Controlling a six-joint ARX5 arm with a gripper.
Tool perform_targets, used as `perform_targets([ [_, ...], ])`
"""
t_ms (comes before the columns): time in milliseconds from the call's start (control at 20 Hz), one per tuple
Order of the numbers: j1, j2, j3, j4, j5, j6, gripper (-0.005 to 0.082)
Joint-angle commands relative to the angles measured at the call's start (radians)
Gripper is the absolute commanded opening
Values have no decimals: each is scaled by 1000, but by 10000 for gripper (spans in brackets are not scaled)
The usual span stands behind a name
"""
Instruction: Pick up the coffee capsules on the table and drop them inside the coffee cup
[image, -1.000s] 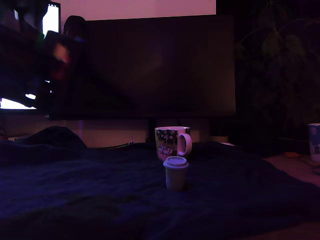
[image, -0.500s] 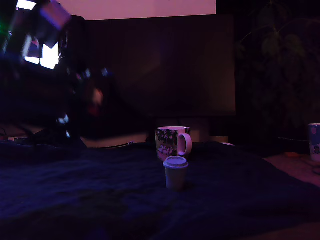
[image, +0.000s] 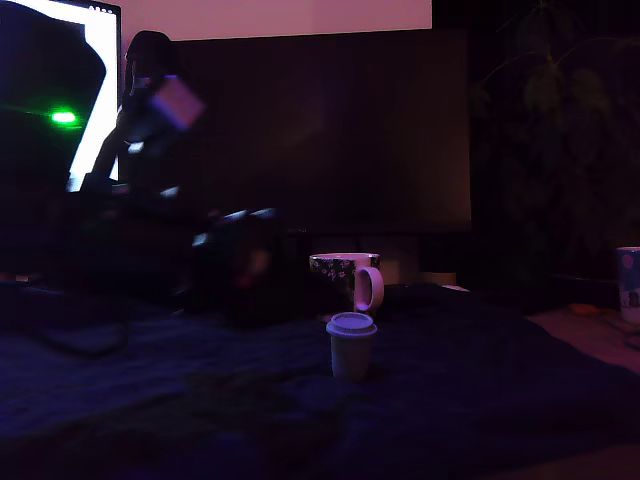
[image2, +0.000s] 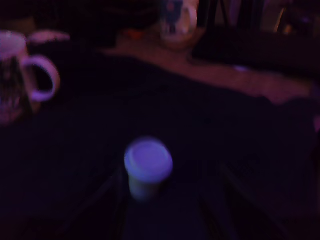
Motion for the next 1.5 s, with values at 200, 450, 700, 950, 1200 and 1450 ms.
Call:
perform_targets([
  [200,-3,99,78,-38,0,5,569],
  [450,-3,150,144,-90,-5,5,569],
  [700,-3,195,219,-185,-14,10,568],
  [950,-3,206,258,-273,-53,16,555],
  [1200,-3,207,259,-305,-56,24,327],
  [1450,-3,207,260,-291,-56,24,250],
])
